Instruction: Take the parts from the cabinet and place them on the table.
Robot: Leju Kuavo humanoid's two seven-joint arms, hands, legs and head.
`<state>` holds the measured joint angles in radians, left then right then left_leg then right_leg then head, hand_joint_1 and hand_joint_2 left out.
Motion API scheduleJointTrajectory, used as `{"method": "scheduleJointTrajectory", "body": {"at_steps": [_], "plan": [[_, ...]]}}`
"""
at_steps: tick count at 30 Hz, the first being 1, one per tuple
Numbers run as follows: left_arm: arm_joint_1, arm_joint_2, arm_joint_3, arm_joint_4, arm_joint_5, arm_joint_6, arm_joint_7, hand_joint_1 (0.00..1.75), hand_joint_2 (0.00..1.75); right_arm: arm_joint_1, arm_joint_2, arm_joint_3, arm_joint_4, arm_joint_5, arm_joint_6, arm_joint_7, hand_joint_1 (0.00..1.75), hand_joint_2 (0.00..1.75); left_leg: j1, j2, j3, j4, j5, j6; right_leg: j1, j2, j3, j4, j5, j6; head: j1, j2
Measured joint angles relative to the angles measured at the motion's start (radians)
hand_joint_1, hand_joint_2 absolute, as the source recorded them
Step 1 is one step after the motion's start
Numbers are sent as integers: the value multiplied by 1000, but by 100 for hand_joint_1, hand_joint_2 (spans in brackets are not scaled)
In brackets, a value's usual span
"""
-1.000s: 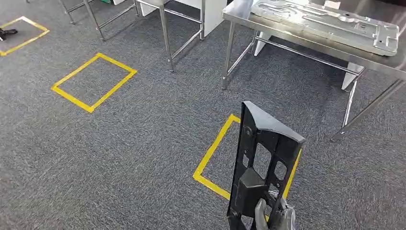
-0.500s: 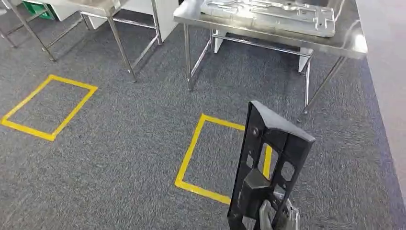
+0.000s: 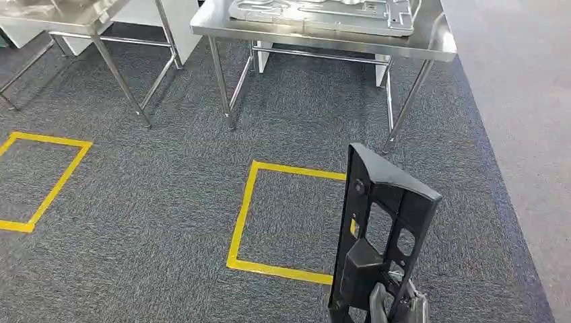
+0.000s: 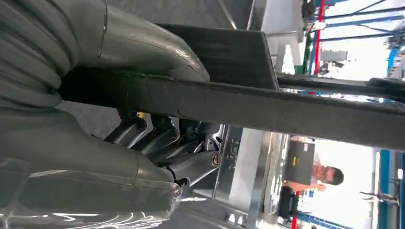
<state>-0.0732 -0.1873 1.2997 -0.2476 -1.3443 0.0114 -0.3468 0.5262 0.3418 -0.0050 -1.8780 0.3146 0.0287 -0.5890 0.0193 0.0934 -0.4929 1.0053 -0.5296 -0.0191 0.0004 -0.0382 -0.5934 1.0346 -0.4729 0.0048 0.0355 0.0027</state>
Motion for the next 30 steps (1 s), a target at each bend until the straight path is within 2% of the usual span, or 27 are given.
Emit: {"method": "scheduleJointTrajectory", "body": {"at_steps": [1,2,3,4,6,7,8,9,11,12,13,15,16,17,18,19,21,22,23,24,25,26,27,28,30], "plan": [[-3,0,0,0,1,-7,0,0,0,3,1,-1,0,9,-5,0,175,175,-1,5,8,-3,-1,-7,0,6,2,-8,2,-6,1,0],[-2,2,0,0,1,-10,1,0,0,5,2,0,-3,15,-8,-1,175,175,6,-6,12,5,-10,-12,-12,12,15,-19,7,-15,-2,0],[-1,6,0,1,2,-13,1,0,0,7,3,1,-6,22,-9,-2,175,175,4,-41,0,37,-33,-13,-12,14,20,-24,5,-22,-3,0],[1,8,0,1,4,-16,2,0,0,6,3,2,-6,27,-14,-2,175,175,5,-65,-37,112,-74,-12,-11,16,22,-24,2,-31,-8,0],[7,15,1,1,5,-18,5,0,0,7,4,4,-6,39,-26,-2,175,175,4,-81,-124,270,-136,-14,-6,26,26,-22,-5,-39,-8,0],[10,16,2,1,5,-18,8,0,0,8,3,6,-6,42,-29,-2,175,175,4,-84,-152,313,-138,-14,-3,32,28,-21,-8,-41,-8,0],[13,19,3,1,8,-18,11,0,0,9,3,8,-6,47,-39,-1,175,175,3,-84,-158,306,-112,-11,0,41,33,-19,-12,-41,-8,0],[16,22,3,1,8,-18,15,0,0,10,3,12,-6,51,-47,0,175,175,2,-84,-142,252,-64,-6,3,47,40,-17,-17,-41,-8,0],[16,27,3,1,8,-16,19,0,0,13,3,16,-6,52,-57,2,175,175,-3,-86,-76,76,45,11,7,54,56,-12,-30,-38,-9,0],[16,32,4,1,8,-16,20,0,0,14,3,19,-5,52,-57,3,175,175,-8,-90,-59,50,34,23,6,55,56,-12,-35,-35,-6,0],[14,34,4,1,7,-16,20,0,0,13,3,21,-6,52,-57,3,175,175,-11,-89,-60,28,34,23,12,58,53,-3,-40,-28,-5,0],[13,34,4,1,7,-15,21,0,0,16,3,24,-6,54,-57,5,175,175,-18,-89,-60,32,34,27,3,58,51,-8,-38,-16,-7,0],[13,34,5,1,7,-14,21,0,0,16,3,26,-6,55,-60,6,175,175,-17,-89,-59,25,36,31,4,58,53,-12,-38,-11,-5,0],[14,33,5,2,6,-14,22,0,0,17,3,29,-6,55,-65,8,175,175,-2,-87,-48,9,43,39,7,57,57,-10,-45,-5,-7,0],[14,34,5,2,4,-14,22,0,0,18,3,29,-6,56,-70,11,175,175,-3,-86,-41,2,43,42,6,51,50,12,-57,1,-4,0],[14,34,5,2,3,-14,22,0,0,18,3,30,-6,56,-76,12,175,175,-3,-85,-38,-1,43,45,2,50,20,67,-87,6,1,0],[14,34,5,2,-1,-14,22,0,0,20,3,30,-5,57,-82,21,175,175,-3,-84,-35,-1,37,48,-7,49,-69,221,-144,17,1,0],[14,34,5,2,-4,-14,22,0,0,22,2,30,-4,57,-84,24,175,175,-3,-84,-32,0,32,47,-12,48,-107,278,-154,21,0,0],[16,34,5,2,-7,-14,23,0,0,23,2,32,-3,57,-89,29,175,175,-2,-84,-26,0,28,44,-16,47,-120,283,-133,25,1,0],[16,34,4,2,-8,-14,24,0,0,23,2,34,-1,57,-94,35,175,175,-1,-84,-18,0,23,42,-19,44,-109,244,-93,27,0,0],[17,33,4,2,-11,-14,24,0,0,23,1,38,2,54,-99,45,175,175,1,-85,-8,0,17,38,-22,43,-78,172,-41,28,2,0],[17,32,3,2,-13,-14,23,0,0,23,1,41,3,51,-100,53,175,175,3,-85,4,-1,9,34,-24,39,-35,77,13,27,0,0],[19,32,2,2,-18,-14,23,0,0,21,1,46,6,49,-102,60,175,175,3,-85,6,-1,2,27,-23,34,-5,13,25,25,3,0],[15,31,2,2,-18,-14,23,0,0,19,1,52,12,44,-101,69,175,175,-2,-86,5,3,-5,17,-13,33,3,-5,9,21,1,0],[15,31,-1,2,-22,-14,23,0,0,13,-7,70,29,29,-100,85,175,175,-1,-84,11,-7,-8,5,-10,38,0,-1,2,7,-3,0]]}}
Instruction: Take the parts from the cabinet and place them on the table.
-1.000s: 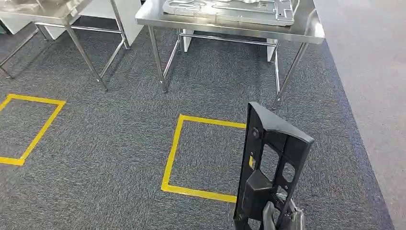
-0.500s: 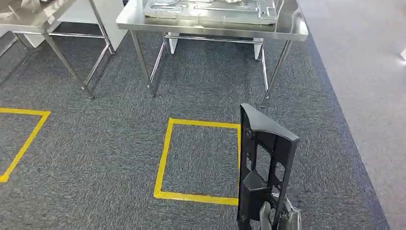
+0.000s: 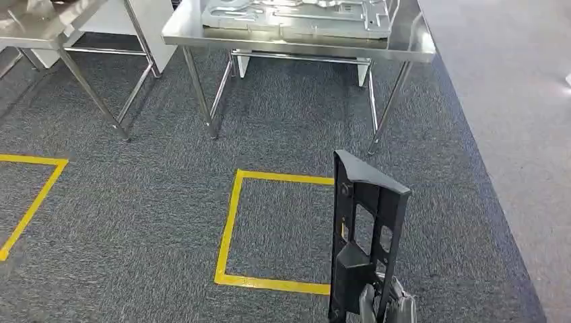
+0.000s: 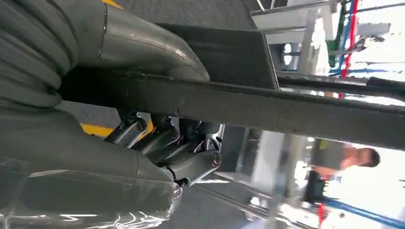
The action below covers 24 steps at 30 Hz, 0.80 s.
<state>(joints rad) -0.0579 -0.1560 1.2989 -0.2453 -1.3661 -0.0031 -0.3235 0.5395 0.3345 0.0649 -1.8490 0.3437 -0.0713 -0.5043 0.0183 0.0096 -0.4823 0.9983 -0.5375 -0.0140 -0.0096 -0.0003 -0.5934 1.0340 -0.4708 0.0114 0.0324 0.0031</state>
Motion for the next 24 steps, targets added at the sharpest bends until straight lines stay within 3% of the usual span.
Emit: {"method": "scheduleJointTrajectory", "body": {"at_steps": [1,3,4,6,7,8,9,11,12,13,16,18,19,22,23,24], "plan": [[-1,0,-1,0,-3,-1,0,0,0,-7,-10,10,19,-9,-2,6,175,175,0,2,6,-6,-1,-6,3,2,1,-1,-3,-6,-1,0],[-2,0,-2,0,-6,-3,3,0,0,-23,-30,41,66,-27,-24,14,175,175,5,1,17,10,-16,-17,-5,5,20,-18,-3,-22,-2,0],[-2,0,-2,0,-7,-4,3,0,0,-33,-39,61,92,-39,-38,18,175,175,4,0,-11,67,-45,-17,-5,2,26,-19,-8,-31,-11,0],[-1,0,-2,0,-7,-5,6,0,0,-62,-67,100,145,-54,-58,31,175,175,3,-1,-110,243,-116,-17,0,1,33,-19,-16,-41,-13,0],[1,0,-2,0,-8,-7,8,0,0,-70,-79,117,167,-62,-78,39,175,175,3,-1,-153,310,-128,-18,3,2,38,-18,-21,-43,-13,0],[3,0,-2,1,-10,-9,12,0,0,-79,-91,132,189,-72,-99,50,175,175,3,-1,-177,332,-117,-16,5,3,44,-18,-26,-44,-13,0],[6,0,-2,2,-11,-9,14,0,0,-88,-102,145,209,-81,-118,58,175,175,3,-1,-179,309,-82,-14,7,6,53,-18,-32,-44,-13,0],[6,2,-2,2,-20,-9,18,0,0,-108,-124,171,243,-114,-182,88,175,175,-1,-2,-129,147,41,0,10,8,76,-17,-48,-41,-13,0],[7,4,-3,2,-26,-10,20,0,0,-117,-130,175,251,-122,-220,105,175,175,-6,-3,-105,65,81,11,11,8,84,-16,-56,-38,-14,0],[6,10,-3,2,-29,-12,23,0,0,-130,-133,175,262,-127,-266,122,175,175,-13,-3,-99,58,64,19,18,7,84,-12,-61,-30,-11,0],[4,11,-11,4,-41,-15,27,0,0,-162,-138,170,268,-129,-347,158,175,175,-18,-2,-91,42,58,26,9,8,84,-20,-63,-15,-12,0],[4,13,-24,6,-58,-21,30,0,0,-180,-138,153,251,-89,-440,173,175,175,-5,-1,-75,17,65,36,9,5,90,-12,-71,-2,-10,0],[2,15,-28,6,-63,-25,30,0,0,-193,-137,140,230,-58,-487,192,175,175,-5,-1,-69,11,64,44,9,4,69,30,-94,2,-10,0],[-3,19,-38,6,-73,-29,30,0,0,-249,-143,91,161,72,-573,250,175,175,-5,2,-63,11,56,48,-1,4,-67,252,-174,16,-9,0],[-4,19,-42,6,-79,-29,30,0,0,-266,-149,75,140,129,-595,260,175,175,-5,2,-59,11,52,47,-4,4,-98,287,-168,18,-9,0],[-4,19,-47,6,-81,-29,30,0,0,-283,-152,62,120,188,-611,269,175,175,-4,1,-51,11,46,45,-8,3,-104,271,-132,21,-9,0]]}}
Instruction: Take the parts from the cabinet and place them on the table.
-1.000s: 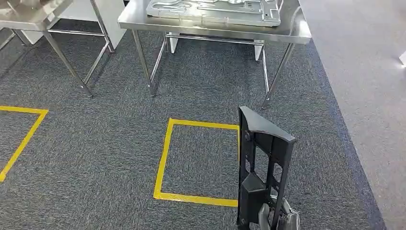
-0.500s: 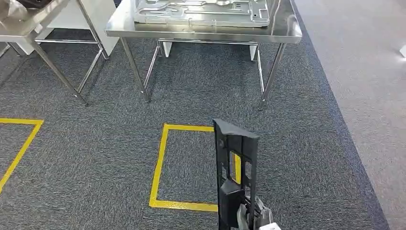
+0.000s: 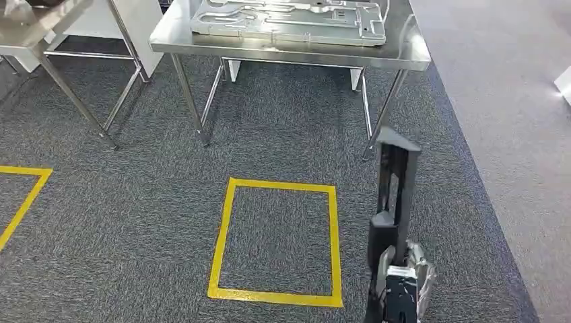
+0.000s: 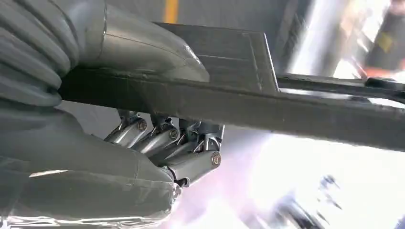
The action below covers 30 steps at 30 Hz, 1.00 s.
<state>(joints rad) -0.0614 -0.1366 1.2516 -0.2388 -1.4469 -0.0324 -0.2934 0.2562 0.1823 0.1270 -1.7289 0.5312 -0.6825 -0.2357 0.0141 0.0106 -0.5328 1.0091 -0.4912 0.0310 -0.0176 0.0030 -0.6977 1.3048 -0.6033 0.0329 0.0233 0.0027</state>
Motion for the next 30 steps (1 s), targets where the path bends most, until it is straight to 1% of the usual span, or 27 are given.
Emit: {"method": "scheduleJointTrajectory", "body": {"at_steps": [1,3,4,5,7,8,9,10,11,12,13,14,15,16,17,18,19,20,21,23,24,25,26,27,28,29,30], "plan": [[1,0,-3,1,-2,0,0,0,0,-18,-2,-11,-20,51,-6,8,175,175,1,-1,10,0,-7,-4,-4,0,17,-61,54,2,0,0],[0,0,-7,2,-8,0,0,0,0,-53,-11,-23,-53,159,-9,22,175,175,4,-1,34,1,-22,-13,-8,-5,87,-237,167,2,1,0],[-1,1,-9,2,-9,0,0,0,0,-70,-17,-23,-62,209,-9,29,175,175,-1,-1,33,1,-30,-21,-3,-6,101,-258,146,0,0,0],[-4,1,-12,2,-10,0,0,0,0,-87,-20,-24,-74,284,-8,45,175,175,-1,-2,32,3,-34,-28,3,-3,107,-276,139,-10,2,0],[-7,2,-20,3,-14,0,2,0,0,-116,-28,-24,-83,415,3,79,175,175,-1,-1,36,-8,-36,-39,6,-1,104,-274,134,-22,-4,0],[-9,2,-24,3,-19,-1,2,0,0,-129,-33,-22,-83,477,28,105,175,175,-1,1,40,-11,-37,-45,5,1,105,-276,133,-28,-3,0],[-11,3,-28,3,-21,-2,5,0,0,-149,-40,-17,-83,551,69,144,175,175,3,-1,45,-1,-44,-52,-3,2,115,-287,136,-39,-4,0],[-11,5,-31,3,-23,-3,6,0,0,-170,-52,-8,-82,610,109,180,175,175,4,-3,33,33,-59,-53,-2,1,122,-290,132,-46,-9,0],[-13,5,-33,3,-25,-4,6,0,0,-186,-64,7,-75,651,124,203,175,175,3,-4,-10,109,-95,-55,-1,-1,126,-289,128,-52,-16,0],[-14,5,-34,3,-26,-6,6,0,0,-196,-70,21,-72,661,126,212,175,175,4,-4,-60,194,-132,-57,2,-3,129,-289,124,-57,-17,0],[-14,5,-36,3,-27,-8,6,0,0,-205,-76,32,-69,664,130,221,175,175,4,-4,-113,281,-159,-59,5,-3,132,-289,119,-59,-16,0],[-11,5,-37,3,-27,-9,8,0,0,-212,-80,39,-66,664,131,225,175,175,4,-4,-152,332,-160,-58,7,-3,138,-288,113,-60,-17,0],[-9,5,-38,3,-27,-10,9,0,0,-216,-85,44,-62,666,131,228,175,175,4,-4,-165,331,-134,-56,9,-2,145,-288,107,-60,-16,0],[-6,5,-39,3,-27,-10,9,0,0,-219,-90,49,-60,668,137,235,175,175,4,-4,-157,285,-86,-53,11,-1,155,-288,100,-60,-17,0],[-5,8,-40,3,-28,-11,9,0,0,-227,-97,57,-59,669,163,246,175,175,3,-4,-128,201,-23,-47,13,1,168,-288,93,-60,-17,0],[-4,9,-43,3,-30,-13,9,0,0,-240,-105,68,-55,672,199,261,175,175,1,-4,-93,101,39,-38,14,2,180,-288,84,-59,-17,0],[-3,15,-46,3,-32,-15,9,0,0,-262,-114,84,-44,681,249,280,175,175,-4,-4,-74,55,48,-26,12,1,181,-288,79,-57,-15,0],[-6,16,-50,4,-36,-18,9,0,0,-304,-126,111,-14,694,320,302,175,175,-8,-3,-69,26,40,-25,21,13,177,-282,75,-49,-13,0],[-10,17,-55,5,-40,-19,9,0,0,-341,-134,134,9,702,369,319,175,175,-12,-2,-73,34,39,-24,14,15,173,-286,78,-42,-15,0],[-16,19,-66,5,-44,-24,8,0,0,-405,-144,194,78,729,441,346,175,175,-14,-3,-74,24,39,-17,12,13,175,-296,77,-32,-13,0],[-19,18,-73,6,-46,-27,7,0,0,-439,-145,218,100,738,460,354,175,175,2,-4,-62,9,45,-10,18,9,178,-296,72,-25,-13,0],[-19,19,-79,6,-49,-29,6,0,0,-475,-150,249,131,746,477,360,175,175,1,-6,-54,0,46,-8,14,5,174,-274,67,-19,-14,0],[-20,21,-82,7,-51,-32,6,0,0,-511,-151,280,161,753,494,363,175,175,1,-4,-48,-4,43,-1,11,3,143,-222,44,-14,-8,0],[-23,22,-85,7,-51,-34,6,0,0,-541,-154,305,182,757,512,368,175,175,1,-4,-45,-5,41,2,9,3,97,-144,13,-10,-10,0],[-25,22,-90,7,-51,-34,6,0,0,-565,-155,330,204,761,535,369,175,175,1,-5,-39,-5,34,4,5,3,40,-52,-15,-4,-8,0],[-26,22,-92,7,-52,-35,6,0,0,-587,-158,356,227,765,566,370,175,175,2,-6,-32,-5,27,4,1,3,-7,11,-22,1,-7,0],[-25,23,-96,7,-52,-35,6,0,0,-603,-161,381,250,769,587,371,175,175,3,-9,-23,-4,20,2,-4,2,-32,25,-1,5,-6,0]]}}
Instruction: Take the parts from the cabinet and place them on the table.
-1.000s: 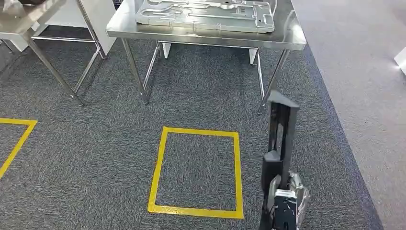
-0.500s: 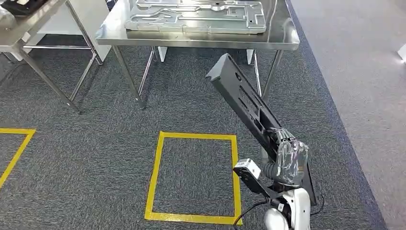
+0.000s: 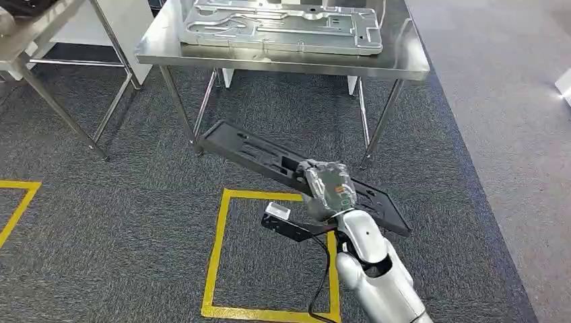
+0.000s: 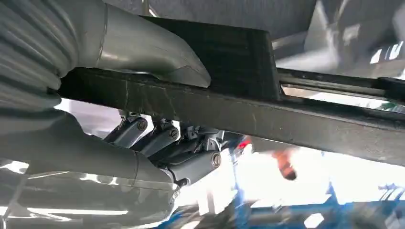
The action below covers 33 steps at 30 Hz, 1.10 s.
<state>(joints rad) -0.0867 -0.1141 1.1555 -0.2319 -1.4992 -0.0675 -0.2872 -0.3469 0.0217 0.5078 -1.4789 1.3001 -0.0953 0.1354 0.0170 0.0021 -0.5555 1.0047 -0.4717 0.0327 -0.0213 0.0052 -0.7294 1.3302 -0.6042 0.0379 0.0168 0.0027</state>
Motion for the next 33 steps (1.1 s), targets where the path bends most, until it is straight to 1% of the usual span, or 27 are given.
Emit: {"method": "scheduleJointTrajectory", "body": {"at_steps": [1,2,3,4,5,6,8,10,11,13,14,15,16,17,18,19,20,21,23,24,25,27,29,30,31,32,33], "plan": [[0,0,-3,0,0,0,0,0,0,-10,-4,23,15,2,10,0,175,175,2,-4,11,0,-8,-3,-4,-1,1,-34,44,3,0,0],[0,0,-5,1,0,0,0,0,0,-20,-7,39,23,3,14,0,175,175,4,-7,23,0,-16,-8,-6,-2,22,-104,102,5,0,0],[0,0,-7,1,-1,0,0,0,0,-31,-8,53,32,3,15,0,175,175,7,-9,38,1,-27,-15,-9,-5,57,-201,167,5,0,0],[1,0,-8,1,-1,0,0,0,0,-42,-9,63,41,3,15,0,175,175,7,-10,43,0,-38,-22,-10,-10,83,-285,206,3,1,0],[0,0,-8,1,-1,0,1,0,0,-54,-13,70,50,3,15,0,175,175,2,-11,48,2,-46,-32,2,-10,98,-294,182,0,-1,0],[-2,2,-8,1,-1,0,2,0,0,-63,-13,81,56,3,16,0,175,175,2,-12,47,0,-50,-37,1,-8,101,-300,172,-15,-3,0],[-3,2,-9,2,-1,0,2,0,0,-71,-17,90,65,5,21,1,175,175,5,-9,56,-13,-53,-50,9,-5,101,-302,163,-30,-4,0],[-4,5,-10,2,-2,0,3,0,0,-96,-22,111,78,29,61,-4,175,175,9,-6,70,-1,-69,-62,-1,-2,123,-318,158,-45,-5,0],[-6,6,-11,2,-2,0,3,0,0,-115,-25,121,86,37,74,-7,175,175,8,-6,42,55,-88,-62,-1,-3,133,-320,151,-56,-12,0],[-7,6,-11,2,-1,-1,3,0,0,-140,-30,156,118,50,92,-11,175,175,8,-7,-66,229,-148,-64,3,-2,149,-320,134,-64,-18,0],[-6,6,-11,2,0,-1,3,0,0,-143,-32,166,126,54,88,-10,175,175,8,-7,-120,307,-164,-65,6,-2,160,-320,124,-65,-16,0],[-3,7,-11,2,1,-1,4,0,0,-142,-34,170,133,56,83,-8,175,175,8,-6,-155,340,-153,-65,8,-2,172,-320,115,-65,-18,0],[1,8,-11,2,2,-1,5,0,0,-142,-35,175,140,59,78,-4,175,175,7,-6,-166,320,-111,-63,9,-1,188,-320,103,-65,-16,0],[4,8,-10,2,4,-1,5,0,0,-142,-39,182,146,64,67,0,175,175,7,-6,-155,257,-50,-59,10,1,204,-320,91,-63,-18,0],[6,11,-10,2,8,0,5,0,0,-142,-43,186,147,71,55,4,175,175,6,-7,-126,158,27,-53,10,1,225,-320,77,-60,-17,0],[9,13,-10,2,9,1,5,0,0,-143,-48,189,147,76,45,9,175,175,4,-7,-104,63,84,-45,10,1,242,-320,62,-56,-18,0],[11,15,-10,2,10,1,5,0,0,-147,-55,191,148,79,38,10,175,175,-7,-8,-92,72,61,-40,15,1,242,-324,54,-48,-16,0],[10,14,-10,2,11,1,3,0,0,-151,-63,192,143,83,31,10,175,175,-8,-6,-74,39,48,-31,13,5,242,-323,51,-41,-21,0],[10,15,-10,2,12,3,3,0,0,-152,-80,193,128,93,28,13,175,175,-9,-5,-77,34,38,-20,13,3,250,-324,57,-28,-15,0],[11,15,-10,2,13,3,3,0,0,-153,-89,193,114,96,25,13,175,175,-7,-6,-67,27,34,-14,14,2,252,-320,62,-22,-14,0],[13,15,-10,2,13,3,3,0,0,-155,-98,193,103,98,25,16,175,175,0,-6,-50,16,33,-8,9,1,239,-294,63,-18,-14,0],[12,16,-10,2,13,4,2,0,0,-162,-111,193,89,126,13,27,175,175,0,-6,-34,8,24,5,9,1,164,-176,49,-7,-10,0],[10,16,-10,2,13,5,2,0,0,-160,-125,195,76,190,1,43,175,175,0,-8,-17,7,8,7,7,0,58,-42,-13,-1,-9,0],[11,16,-10,2,13,5,2,0,0,-159,-130,198,75,219,0,39,175,175,0,-10,-3,7,-4,6,7,0,20,-14,-32,2,-8,0],[12,16,-10,2,13,5,2,0,0,-159,-131,204,74,233,0,33,175,175,0,-10,12,7,-15,5,6,0,5,-26,-26,-1,-8,0],[13,16,-10,2,13,5,2,0,0,-159,-131,212,74,243,0,30,175,175,0,-11,30,7,-28,2,6,-1,7,-69,1,-4,-8,0],[13,16,-10,2,13,4,2,0,0,-159,-131,221,72,251,0,29,175,175,0,-11,50,7,-41,-1,6,-1,22,-137,49,-9,-8,0]]}}
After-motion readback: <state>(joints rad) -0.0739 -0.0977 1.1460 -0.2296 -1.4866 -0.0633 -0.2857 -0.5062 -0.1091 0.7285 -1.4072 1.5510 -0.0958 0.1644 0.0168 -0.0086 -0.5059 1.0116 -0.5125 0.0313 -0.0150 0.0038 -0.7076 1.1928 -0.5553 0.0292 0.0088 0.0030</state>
